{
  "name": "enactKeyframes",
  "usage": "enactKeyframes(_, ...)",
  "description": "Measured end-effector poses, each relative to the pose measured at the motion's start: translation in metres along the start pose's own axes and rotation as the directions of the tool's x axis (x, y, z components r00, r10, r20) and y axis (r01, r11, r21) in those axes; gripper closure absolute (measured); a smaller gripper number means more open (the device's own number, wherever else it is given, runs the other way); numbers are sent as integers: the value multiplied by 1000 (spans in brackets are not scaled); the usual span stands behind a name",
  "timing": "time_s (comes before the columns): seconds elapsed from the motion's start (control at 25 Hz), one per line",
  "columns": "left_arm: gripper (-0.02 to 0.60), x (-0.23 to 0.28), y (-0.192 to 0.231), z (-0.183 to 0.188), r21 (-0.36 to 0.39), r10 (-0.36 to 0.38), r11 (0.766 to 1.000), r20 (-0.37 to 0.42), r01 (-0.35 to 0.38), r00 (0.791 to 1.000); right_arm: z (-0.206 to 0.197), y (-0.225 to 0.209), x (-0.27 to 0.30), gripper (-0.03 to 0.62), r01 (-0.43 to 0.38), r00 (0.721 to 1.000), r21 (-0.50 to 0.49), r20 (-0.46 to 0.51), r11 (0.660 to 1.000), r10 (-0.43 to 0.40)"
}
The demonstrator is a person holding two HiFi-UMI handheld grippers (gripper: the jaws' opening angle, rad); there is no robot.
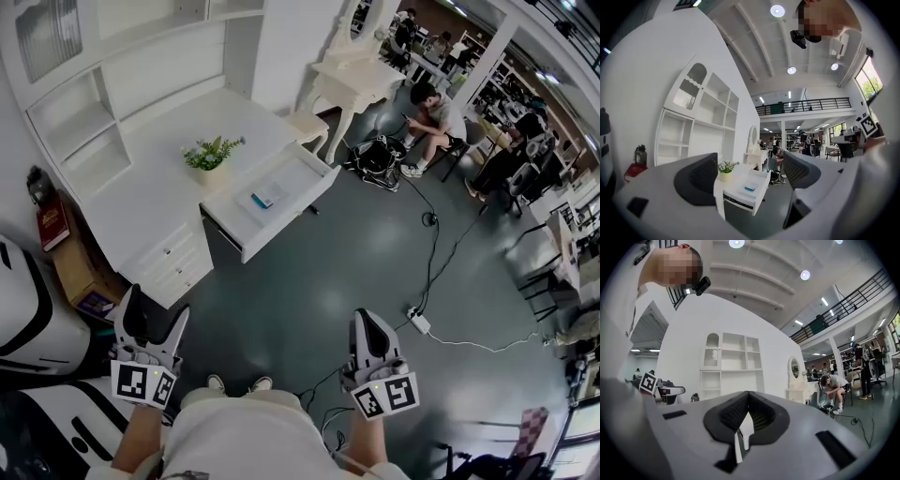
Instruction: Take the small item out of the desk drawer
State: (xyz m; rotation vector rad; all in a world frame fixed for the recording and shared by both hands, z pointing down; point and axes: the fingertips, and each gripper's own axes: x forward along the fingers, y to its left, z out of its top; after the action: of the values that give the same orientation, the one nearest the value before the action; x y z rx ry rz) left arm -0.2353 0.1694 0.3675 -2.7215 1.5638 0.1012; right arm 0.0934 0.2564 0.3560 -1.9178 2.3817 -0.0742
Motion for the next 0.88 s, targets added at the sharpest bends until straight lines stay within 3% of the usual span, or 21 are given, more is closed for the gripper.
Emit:
enactKeyframes(0.12, 126, 5, -16, -2, 10, -13, 1000, -2, 13, 1000, -3, -14, -3, 585, -7, 1000, 15, 6, 1000, 6)
enactKeyframes(0.44, 83, 14, -34, -12, 16, 16, 1000, -32, -15, 999, -15, -43, -6, 585, -14, 1000, 65, 6, 998, 13)
enactKeyframes(0.64, 83, 32, -29, -22, 16, 23, 1000, -60, -22, 998, -18, -52, 11, 585, -15, 1000, 71, 3, 997, 15)
enactKeyframes(0.88, 83, 89, -20, -53, -22, -26, 999, -84, 24, 996, -29, -74, 49, 585, 22, 999, 64, -33, 998, -20)
